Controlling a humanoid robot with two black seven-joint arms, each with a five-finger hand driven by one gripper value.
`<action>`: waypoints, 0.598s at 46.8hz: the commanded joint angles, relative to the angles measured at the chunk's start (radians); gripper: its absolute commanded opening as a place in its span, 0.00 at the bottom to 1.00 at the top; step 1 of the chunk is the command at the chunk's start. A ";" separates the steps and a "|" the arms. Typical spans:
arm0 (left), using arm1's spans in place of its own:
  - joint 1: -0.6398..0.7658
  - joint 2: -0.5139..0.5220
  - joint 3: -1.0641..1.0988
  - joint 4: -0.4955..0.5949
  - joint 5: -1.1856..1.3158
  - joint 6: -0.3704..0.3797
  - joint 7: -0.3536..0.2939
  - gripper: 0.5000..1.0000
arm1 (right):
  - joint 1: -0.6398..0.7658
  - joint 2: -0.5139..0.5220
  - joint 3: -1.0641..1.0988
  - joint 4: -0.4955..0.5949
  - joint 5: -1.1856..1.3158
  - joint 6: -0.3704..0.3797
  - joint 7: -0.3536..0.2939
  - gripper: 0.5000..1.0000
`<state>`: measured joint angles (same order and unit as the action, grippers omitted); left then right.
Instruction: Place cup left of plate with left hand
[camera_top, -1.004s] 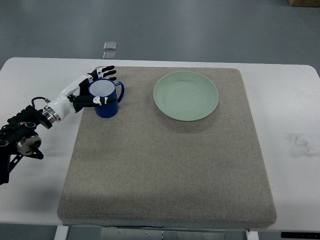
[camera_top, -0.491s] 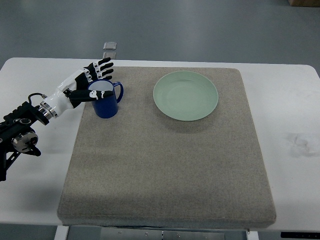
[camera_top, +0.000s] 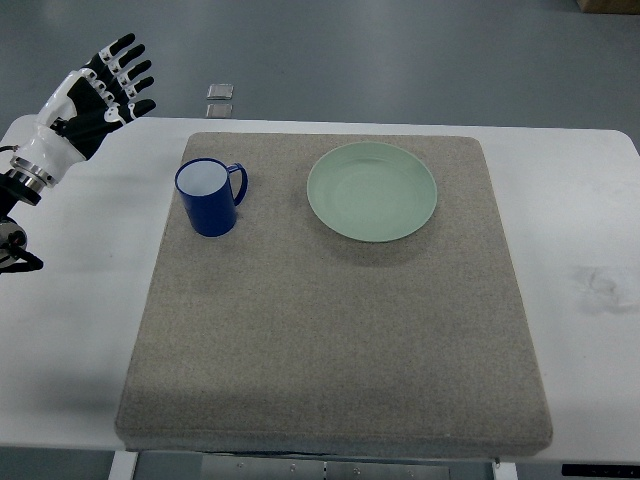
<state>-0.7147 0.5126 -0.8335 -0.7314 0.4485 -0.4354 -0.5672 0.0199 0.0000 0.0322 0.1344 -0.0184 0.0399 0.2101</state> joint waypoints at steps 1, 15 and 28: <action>-0.019 -0.009 0.001 0.001 -0.047 0.055 0.042 0.96 | 0.000 0.000 0.000 0.001 0.000 0.000 0.000 0.86; -0.060 -0.089 0.002 0.007 -0.137 0.257 0.184 0.94 | 0.000 0.000 0.000 0.001 0.000 0.000 0.000 0.86; -0.069 -0.152 0.001 0.043 -0.218 0.336 0.270 0.96 | 0.000 0.000 0.000 -0.001 0.000 0.000 0.000 0.86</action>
<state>-0.7838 0.3687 -0.8329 -0.6984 0.2491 -0.0947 -0.2964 0.0199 0.0000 0.0322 0.1342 -0.0184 0.0399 0.2102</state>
